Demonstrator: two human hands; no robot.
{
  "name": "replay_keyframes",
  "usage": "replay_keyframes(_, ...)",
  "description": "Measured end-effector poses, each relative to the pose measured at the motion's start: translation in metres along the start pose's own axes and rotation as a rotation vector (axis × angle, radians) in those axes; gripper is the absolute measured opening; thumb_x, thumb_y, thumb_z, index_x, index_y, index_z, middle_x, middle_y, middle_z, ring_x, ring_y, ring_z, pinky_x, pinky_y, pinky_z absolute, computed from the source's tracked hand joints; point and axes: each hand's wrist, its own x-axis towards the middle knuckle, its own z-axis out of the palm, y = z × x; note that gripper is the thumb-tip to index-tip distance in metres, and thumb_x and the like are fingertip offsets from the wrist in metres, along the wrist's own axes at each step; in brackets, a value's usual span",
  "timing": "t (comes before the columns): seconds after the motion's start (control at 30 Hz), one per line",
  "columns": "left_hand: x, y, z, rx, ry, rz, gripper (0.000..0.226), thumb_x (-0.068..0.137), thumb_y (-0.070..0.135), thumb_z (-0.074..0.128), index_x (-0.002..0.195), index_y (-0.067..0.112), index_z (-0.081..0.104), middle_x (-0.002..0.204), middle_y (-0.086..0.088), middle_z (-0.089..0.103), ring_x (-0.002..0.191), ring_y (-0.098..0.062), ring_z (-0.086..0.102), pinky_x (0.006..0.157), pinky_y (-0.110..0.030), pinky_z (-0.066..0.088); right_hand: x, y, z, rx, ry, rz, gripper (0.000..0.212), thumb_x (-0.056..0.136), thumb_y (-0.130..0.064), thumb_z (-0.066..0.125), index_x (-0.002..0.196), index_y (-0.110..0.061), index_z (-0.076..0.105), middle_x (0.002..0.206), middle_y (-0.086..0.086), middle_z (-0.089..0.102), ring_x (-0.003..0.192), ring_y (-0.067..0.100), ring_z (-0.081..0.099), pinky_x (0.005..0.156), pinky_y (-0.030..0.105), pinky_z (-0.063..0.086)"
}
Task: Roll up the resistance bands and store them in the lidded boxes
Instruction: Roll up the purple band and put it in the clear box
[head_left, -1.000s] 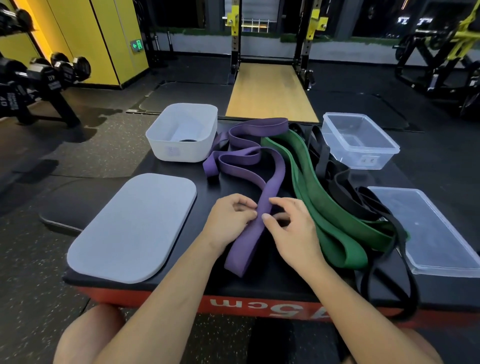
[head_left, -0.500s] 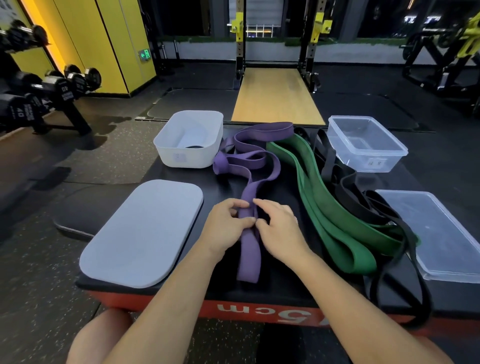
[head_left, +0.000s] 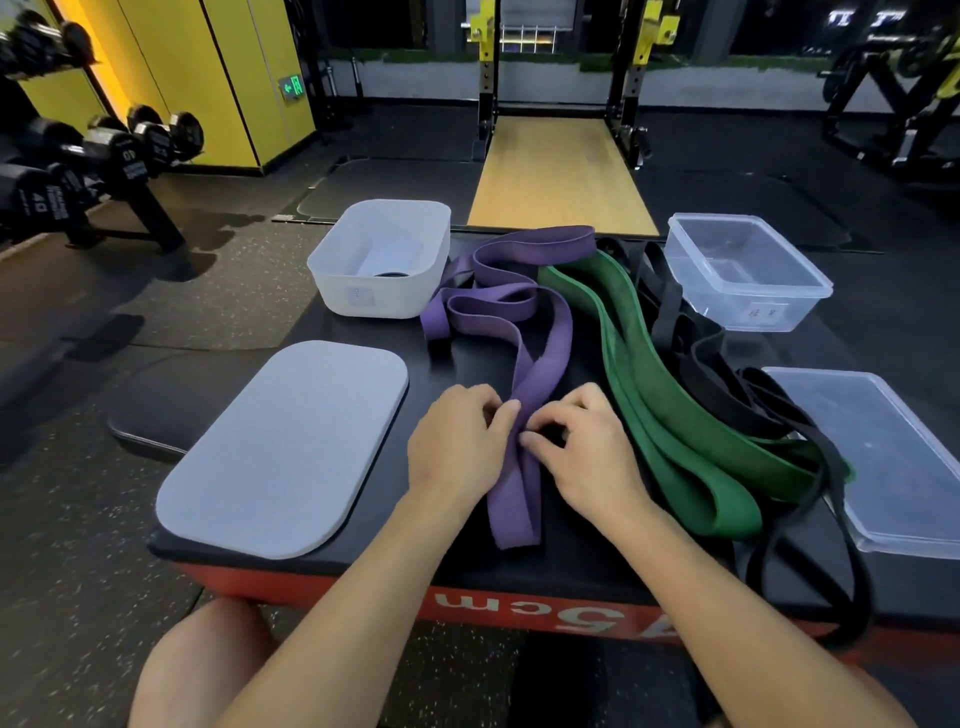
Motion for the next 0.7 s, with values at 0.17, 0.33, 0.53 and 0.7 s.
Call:
replay_keyframes(0.17, 0.003, -0.017, -0.004, -0.172, -0.043, -0.044, 0.027, 0.098, 0.043, 0.067, 0.085, 0.020, 0.065, 0.077, 0.009, 0.067, 0.076, -0.010, 0.063, 0.063, -0.026, 0.043, -0.001, 0.004, -0.004, 0.137, -0.067, -0.021, 0.021, 0.088, -0.012, 0.078, 0.104, -0.024, 0.079, 0.096, -0.015, 0.071, 0.084, 0.005, 0.066, 0.084, 0.029, 0.056)
replay_keyframes(0.33, 0.005, -0.004, 0.000, -0.578, -0.053, -0.106, 0.022, 0.094, 0.035, 0.076, 0.083, 0.017, 0.068, 0.078, 0.001, 0.074, 0.069, -0.006, 0.065, 0.067, -0.019, 0.048, -0.010, 0.005, -0.011, 0.549, -0.045, 0.210, 0.041, 0.094, 0.011, 0.058, 0.112, -0.024, 0.069, 0.109, -0.001, 0.074, 0.092, 0.013, 0.075, 0.067, 0.025, 0.060)
replay_keyframes(0.53, -0.010, 0.008, 0.021, 0.043, 0.044, 0.028, 0.030, 0.101, 0.049, 0.060, 0.086, 0.023, 0.053, 0.085, 0.008, 0.052, 0.075, -0.015, 0.051, 0.063, -0.032, 0.033, -0.028, 0.006, -0.020, 0.382, -0.082, 0.050, 0.048, 0.091, 0.007, 0.065, 0.122, -0.029, 0.069, 0.117, -0.011, 0.070, 0.107, 0.004, 0.069, 0.088, 0.023, 0.057)
replay_keyframes(0.7, -0.007, 0.000, 0.012, -0.145, 0.028, 0.030, 0.026, 0.090, 0.040, 0.079, 0.094, 0.024, 0.059, 0.079, 0.010, 0.064, 0.076, -0.008, 0.061, 0.065, -0.029, 0.045, -0.038, 0.013, -0.021, 0.083, -0.068, -0.248, 0.022, 0.092, -0.016, 0.071, 0.112, -0.021, 0.079, 0.119, -0.014, 0.069, 0.114, 0.000, 0.062, 0.105, 0.020, 0.045)
